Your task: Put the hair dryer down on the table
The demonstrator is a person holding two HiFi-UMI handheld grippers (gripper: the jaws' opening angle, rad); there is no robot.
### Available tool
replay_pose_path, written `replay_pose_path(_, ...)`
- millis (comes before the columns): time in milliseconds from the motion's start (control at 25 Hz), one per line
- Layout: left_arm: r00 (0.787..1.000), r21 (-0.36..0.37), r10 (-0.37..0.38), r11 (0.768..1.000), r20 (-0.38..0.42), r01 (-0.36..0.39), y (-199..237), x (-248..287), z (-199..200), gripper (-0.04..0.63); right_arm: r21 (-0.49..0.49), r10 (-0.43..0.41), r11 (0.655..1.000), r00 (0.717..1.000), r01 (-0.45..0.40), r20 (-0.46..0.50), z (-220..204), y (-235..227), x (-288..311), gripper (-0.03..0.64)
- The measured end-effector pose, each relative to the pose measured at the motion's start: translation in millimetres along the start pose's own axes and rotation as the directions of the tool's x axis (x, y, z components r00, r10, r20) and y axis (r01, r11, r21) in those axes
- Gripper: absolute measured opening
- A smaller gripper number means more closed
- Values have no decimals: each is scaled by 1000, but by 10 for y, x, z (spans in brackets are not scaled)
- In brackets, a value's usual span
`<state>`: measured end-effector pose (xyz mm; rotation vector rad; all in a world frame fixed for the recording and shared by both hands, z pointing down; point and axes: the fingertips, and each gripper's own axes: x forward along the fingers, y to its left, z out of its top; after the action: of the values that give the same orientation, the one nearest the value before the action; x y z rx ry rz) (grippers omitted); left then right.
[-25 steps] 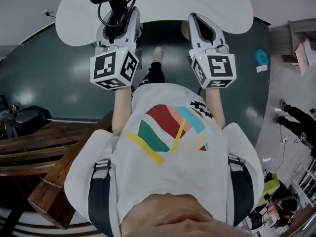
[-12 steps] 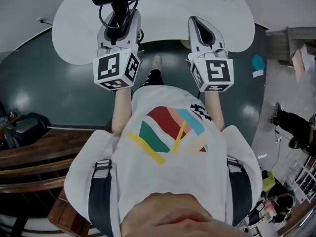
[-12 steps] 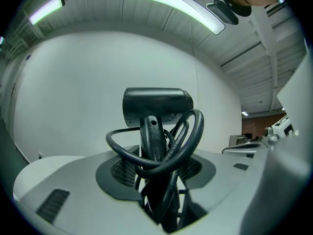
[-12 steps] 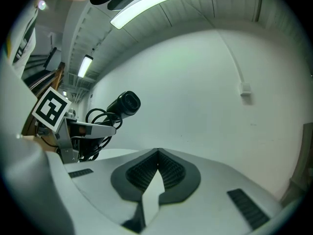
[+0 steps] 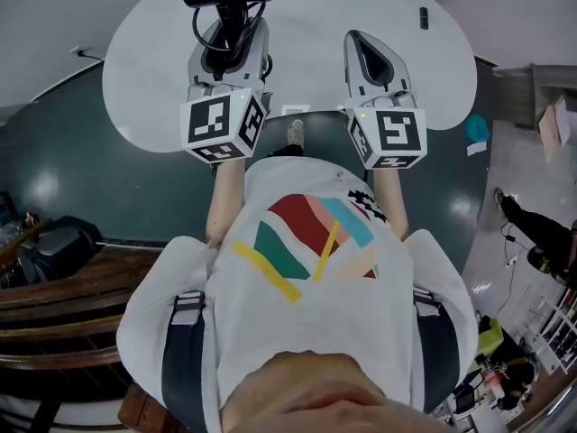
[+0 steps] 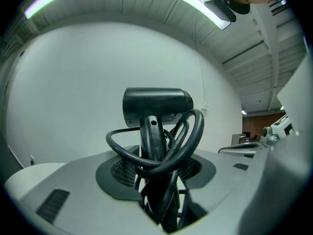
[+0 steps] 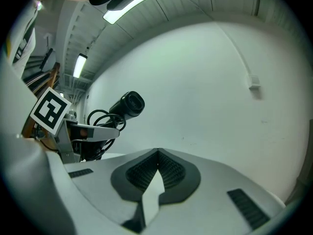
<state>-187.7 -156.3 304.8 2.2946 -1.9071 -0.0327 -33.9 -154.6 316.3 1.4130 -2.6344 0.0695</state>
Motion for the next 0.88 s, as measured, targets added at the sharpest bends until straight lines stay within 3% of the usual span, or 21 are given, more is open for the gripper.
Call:
replay_pose_path(360,1000,-4,4,1000,-2,-4,147,460,28,221,10,1,1000,1000,-1,-4,-7,-168,470,11)
replay_pose_path(600,999,-66,18,998,-39,-21,167,605,-72,221,3,22,1000,1000,-22,-5,13,-220,639,11)
replay_pose_path(880,998,-50,55,997,-35,-56,24,766,-89,221,11,69,998,998,-69,0,-7,-440,752,11)
